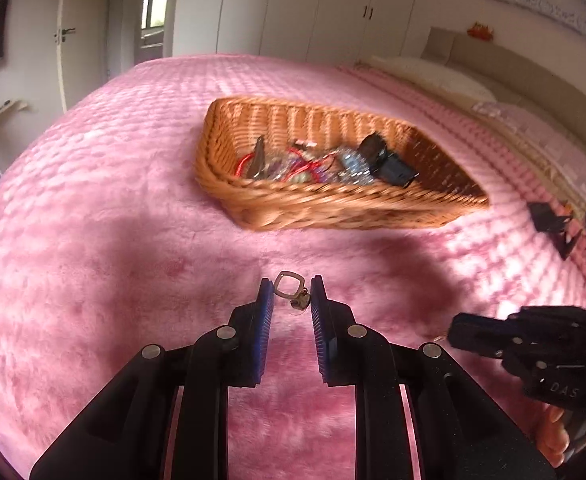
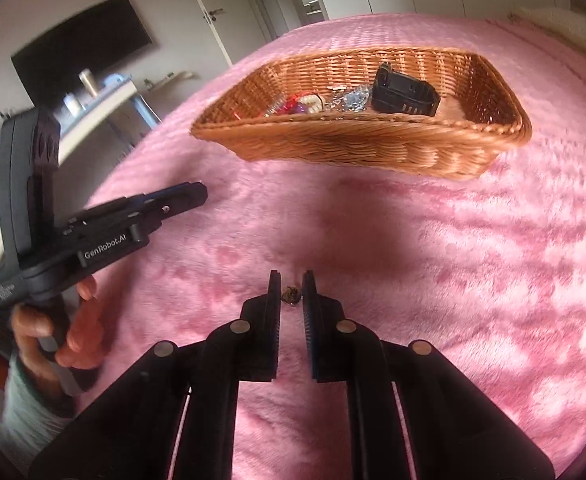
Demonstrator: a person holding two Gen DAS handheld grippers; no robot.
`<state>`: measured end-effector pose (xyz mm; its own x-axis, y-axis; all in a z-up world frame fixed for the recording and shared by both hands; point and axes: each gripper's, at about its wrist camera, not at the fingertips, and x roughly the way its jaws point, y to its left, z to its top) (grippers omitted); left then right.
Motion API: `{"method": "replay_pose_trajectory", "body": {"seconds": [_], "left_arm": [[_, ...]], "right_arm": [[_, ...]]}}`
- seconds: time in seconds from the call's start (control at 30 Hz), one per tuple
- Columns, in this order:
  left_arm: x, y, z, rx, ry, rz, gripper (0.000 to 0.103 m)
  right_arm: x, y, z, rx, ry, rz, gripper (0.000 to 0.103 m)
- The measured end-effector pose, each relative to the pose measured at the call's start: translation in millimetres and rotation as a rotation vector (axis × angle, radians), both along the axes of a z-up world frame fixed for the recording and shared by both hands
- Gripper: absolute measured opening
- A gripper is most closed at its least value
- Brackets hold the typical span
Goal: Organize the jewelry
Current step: 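Carry the gold charm into the basket with the right tool and open it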
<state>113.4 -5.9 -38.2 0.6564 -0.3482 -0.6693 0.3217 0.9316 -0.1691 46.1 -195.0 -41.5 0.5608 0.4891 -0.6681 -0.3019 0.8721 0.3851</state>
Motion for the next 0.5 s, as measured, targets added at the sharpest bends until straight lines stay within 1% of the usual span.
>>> {"method": "replay_pose_trajectory", "body": {"seconds": [0.03, 0.1, 0.23, 0.3, 0.43, 0.5], "left_arm": [[-3, -2, 4, -0.013, -0.009, -0.012, 0.018], [-11, -7, 13, -0.013, -0.036, -0.027, 0.018], [-25, -15, 37, -0.023, -0.103, -0.058, 0.018], [-26, -19, 52, -0.027, -0.13, -0.07, 0.018], [-20, -28, 91, -0.012, -0.207, -0.086, 0.018], [-9, -33, 104, -0.004, -0.225, -0.088, 0.018]], "right_arm": [[-1, -1, 3, 0.005, -0.008, 0.0, 0.009], [-6, -2, 12, 0.009, -0.035, -0.001, 0.009], [-14, -11, 41, 0.024, -0.102, -0.026, 0.009], [-13, -16, 57, 0.022, -0.136, -0.053, 0.009], [7, -25, 94, 0.002, -0.206, -0.108, 0.009], [23, -24, 108, -0.015, -0.239, -0.128, 0.009]]}}
